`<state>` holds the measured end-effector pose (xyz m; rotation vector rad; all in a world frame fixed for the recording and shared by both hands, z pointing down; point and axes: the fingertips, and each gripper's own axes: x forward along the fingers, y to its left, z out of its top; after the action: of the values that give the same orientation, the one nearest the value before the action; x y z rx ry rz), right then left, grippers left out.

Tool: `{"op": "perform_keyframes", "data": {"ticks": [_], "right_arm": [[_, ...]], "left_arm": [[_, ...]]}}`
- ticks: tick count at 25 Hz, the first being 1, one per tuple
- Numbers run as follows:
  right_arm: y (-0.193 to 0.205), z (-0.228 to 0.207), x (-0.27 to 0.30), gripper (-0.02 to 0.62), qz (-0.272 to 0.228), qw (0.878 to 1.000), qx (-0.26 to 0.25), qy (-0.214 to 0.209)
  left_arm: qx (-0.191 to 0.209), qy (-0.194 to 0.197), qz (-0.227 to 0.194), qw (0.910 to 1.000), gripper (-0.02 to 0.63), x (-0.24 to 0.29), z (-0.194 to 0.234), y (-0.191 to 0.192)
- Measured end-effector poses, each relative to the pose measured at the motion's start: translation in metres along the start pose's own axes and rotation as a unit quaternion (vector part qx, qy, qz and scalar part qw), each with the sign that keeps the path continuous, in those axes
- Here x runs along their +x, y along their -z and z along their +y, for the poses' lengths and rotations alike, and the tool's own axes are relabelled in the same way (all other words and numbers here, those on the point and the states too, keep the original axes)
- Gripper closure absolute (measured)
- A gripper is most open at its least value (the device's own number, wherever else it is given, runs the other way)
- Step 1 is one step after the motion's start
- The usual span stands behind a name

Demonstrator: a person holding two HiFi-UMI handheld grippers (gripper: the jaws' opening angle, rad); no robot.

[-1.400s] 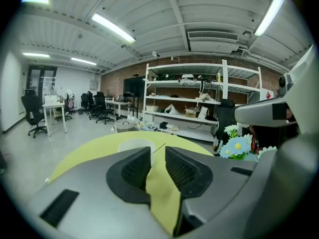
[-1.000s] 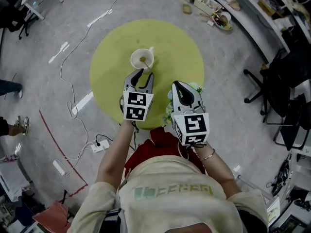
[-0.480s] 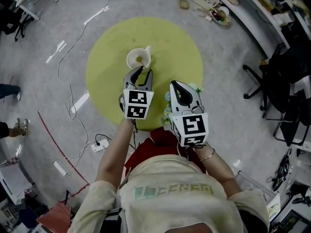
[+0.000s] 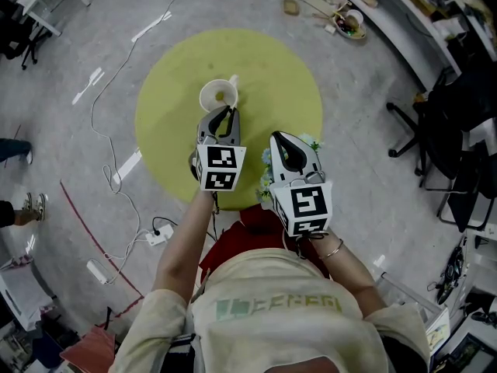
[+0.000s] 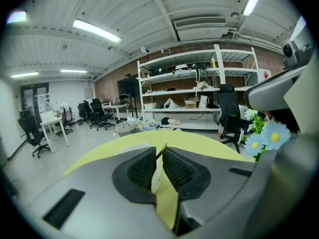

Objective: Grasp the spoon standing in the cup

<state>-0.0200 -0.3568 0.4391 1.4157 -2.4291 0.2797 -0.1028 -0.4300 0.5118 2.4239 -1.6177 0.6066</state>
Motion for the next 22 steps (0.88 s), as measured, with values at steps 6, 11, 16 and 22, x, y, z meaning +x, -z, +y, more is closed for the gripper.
{"op": "perform_keyframes", "data": {"ticks": [6,11,16,22], "right_arm": [[0.001,0.003,-0.001,0.558,0.001,1.0,-0.006,0.001],[0.001,0.005,-0.003,0.558,0.0,1.0,-0.008,0.003],[0.001,0.009,-0.007,0.558,-0.001,1.0,-0.01,0.004],[0.0,0.011,-0.011,0.558,-0.004,1.0,-0.013,0.006]], "left_arm": [[-0.002,-0.022,-0.012,0.9997,0.568,-0.008,0.013,-0.003],[-0.013,-0.036,-0.019,0.9991,0.577,-0.015,0.022,-0.003],[-0.017,-0.043,-0.022,0.9987,0.578,-0.026,0.026,-0.002],[-0.024,-0.053,-0.037,0.9976,0.578,-0.044,0.029,-0.009]]}}
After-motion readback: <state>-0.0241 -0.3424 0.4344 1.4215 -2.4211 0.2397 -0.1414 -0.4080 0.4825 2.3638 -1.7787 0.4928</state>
